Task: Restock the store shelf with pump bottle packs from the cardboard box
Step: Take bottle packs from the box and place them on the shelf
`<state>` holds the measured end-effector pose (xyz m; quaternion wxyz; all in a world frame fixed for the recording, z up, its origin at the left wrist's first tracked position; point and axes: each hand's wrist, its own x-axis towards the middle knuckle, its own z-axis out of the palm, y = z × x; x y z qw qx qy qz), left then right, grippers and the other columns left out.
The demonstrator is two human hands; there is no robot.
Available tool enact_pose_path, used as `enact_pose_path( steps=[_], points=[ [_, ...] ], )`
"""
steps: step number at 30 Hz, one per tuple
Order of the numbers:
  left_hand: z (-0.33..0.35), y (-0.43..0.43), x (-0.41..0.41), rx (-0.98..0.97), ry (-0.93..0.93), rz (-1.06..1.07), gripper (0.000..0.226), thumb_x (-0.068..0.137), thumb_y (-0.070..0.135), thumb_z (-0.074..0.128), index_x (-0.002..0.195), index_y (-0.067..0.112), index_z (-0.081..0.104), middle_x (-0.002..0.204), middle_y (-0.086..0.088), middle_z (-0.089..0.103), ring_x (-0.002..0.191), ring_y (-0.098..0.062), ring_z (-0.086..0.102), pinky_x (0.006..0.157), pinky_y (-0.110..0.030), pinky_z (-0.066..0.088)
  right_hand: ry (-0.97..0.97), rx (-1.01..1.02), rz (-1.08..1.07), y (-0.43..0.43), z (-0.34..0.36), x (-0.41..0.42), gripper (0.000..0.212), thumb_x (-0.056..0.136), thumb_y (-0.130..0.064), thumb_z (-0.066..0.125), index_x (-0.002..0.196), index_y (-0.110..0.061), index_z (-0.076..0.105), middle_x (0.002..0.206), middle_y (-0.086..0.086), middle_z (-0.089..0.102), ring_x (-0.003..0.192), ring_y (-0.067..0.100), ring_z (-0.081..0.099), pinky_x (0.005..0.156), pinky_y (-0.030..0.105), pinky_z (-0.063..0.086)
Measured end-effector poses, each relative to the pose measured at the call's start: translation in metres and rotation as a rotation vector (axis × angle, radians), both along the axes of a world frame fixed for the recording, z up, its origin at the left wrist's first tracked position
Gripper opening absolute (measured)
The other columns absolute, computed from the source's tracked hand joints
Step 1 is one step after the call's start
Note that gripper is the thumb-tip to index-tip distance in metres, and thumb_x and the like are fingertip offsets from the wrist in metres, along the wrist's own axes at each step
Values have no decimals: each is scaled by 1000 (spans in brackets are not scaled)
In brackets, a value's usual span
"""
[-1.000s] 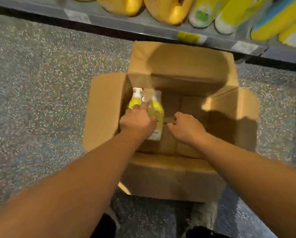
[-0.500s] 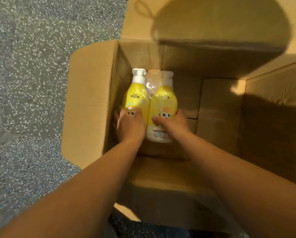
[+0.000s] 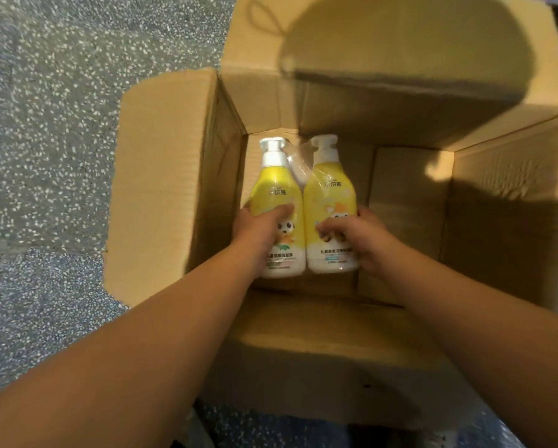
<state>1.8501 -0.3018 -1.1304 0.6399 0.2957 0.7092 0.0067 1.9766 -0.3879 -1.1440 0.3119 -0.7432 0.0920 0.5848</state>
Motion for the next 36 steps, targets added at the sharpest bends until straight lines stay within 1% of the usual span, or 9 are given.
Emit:
enact_pose_path(
  steps=[4, 8, 13, 16, 19, 22, 29, 32, 36],
  points=[
    [44, 1, 5, 11, -60, -43, 36, 80, 22, 76, 111, 13, 58, 92, -5, 69, 73, -20, 68, 53, -28, 53, -36, 16, -34, -4, 47, 7, 61, 66, 3, 78, 119, -10, 53, 108, 15, 68, 92, 32, 69, 79, 51, 58],
    [122, 2, 10, 48, -139, -34, 66, 59, 29, 83, 117, 3, 62, 104, -18, 72, 80, -36, 72, 75, -55, 59, -92, 43, -41, -7, 124, 11, 62, 63, -3, 81, 118, -10, 54, 104, 13, 69, 89, 29, 70, 77, 47, 59],
    [240, 3, 17, 123, -162, -27, 47, 71, 17, 80, 112, -1, 65, 96, -16, 71, 62, -25, 66, 54, -33, 58, -187, 93, -21, -9, 248, 18, 62, 63, -6, 84, 116, -9, 53, 101, 12, 68, 85, 24, 67, 75, 41, 59],
    [318, 8, 25, 193, -145, -68, 49, 55, 37, 82, 92, 8, 70, 77, -10, 72, 66, -27, 69, 63, -40, 59, -220, 170, -11, -3, 329, 30, 54, 64, -2, 81, 111, -5, 55, 87, 10, 69, 68, 17, 65, 63, 34, 56],
    [406, 19, 38, 293, -169, -25, 25, 66, 27, 81, 73, 13, 62, 57, -6, 59, 49, -20, 54, 52, -27, 45, -271, 266, 6, 9, 417, 43, 48, 65, -5, 82, 107, -1, 59, 74, 8, 68, 52, 10, 62, 58, 29, 55],
    [495, 32, 52, 393, -221, -25, 22, 70, 24, 80, 71, 14, 61, 59, -7, 59, 49, -20, 52, 53, -28, 44, -336, 355, -20, 25, 500, 57, 51, 57, -12, 86, 102, -3, 65, 87, 15, 71, 71, 25, 67, 75, 46, 60],
    [660, 42, 68, 599, -321, 21, 26, 71, 23, 79, 83, 5, 64, 60, -7, 59, 46, -21, 52, 43, -23, 42, -469, 604, 28, 40, 663, 76, 21, 64, -4, 81, 82, -1, 70, 74, 15, 69, 61, 24, 62, 64, 40, 57],
    [712, 34, 70, 663, -339, 46, 38, 63, 32, 80, 88, 7, 69, 77, -13, 73, 67, -31, 70, 62, -42, 59, -507, 648, 66, 34, 718, 82, 30, 65, -6, 83, 90, -2, 69, 77, 11, 72, 63, 20, 69, 60, 34, 61],
    [767, 28, 81, 758, -366, 67, 39, 60, 34, 82, 88, 10, 70, 73, -9, 74, 64, -28, 70, 64, -40, 59, -558, 701, 68, 26, 777, 93, 29, 61, -12, 86, 83, -9, 67, 80, 10, 75, 77, 28, 73, 76, 49, 60]
  ],
)
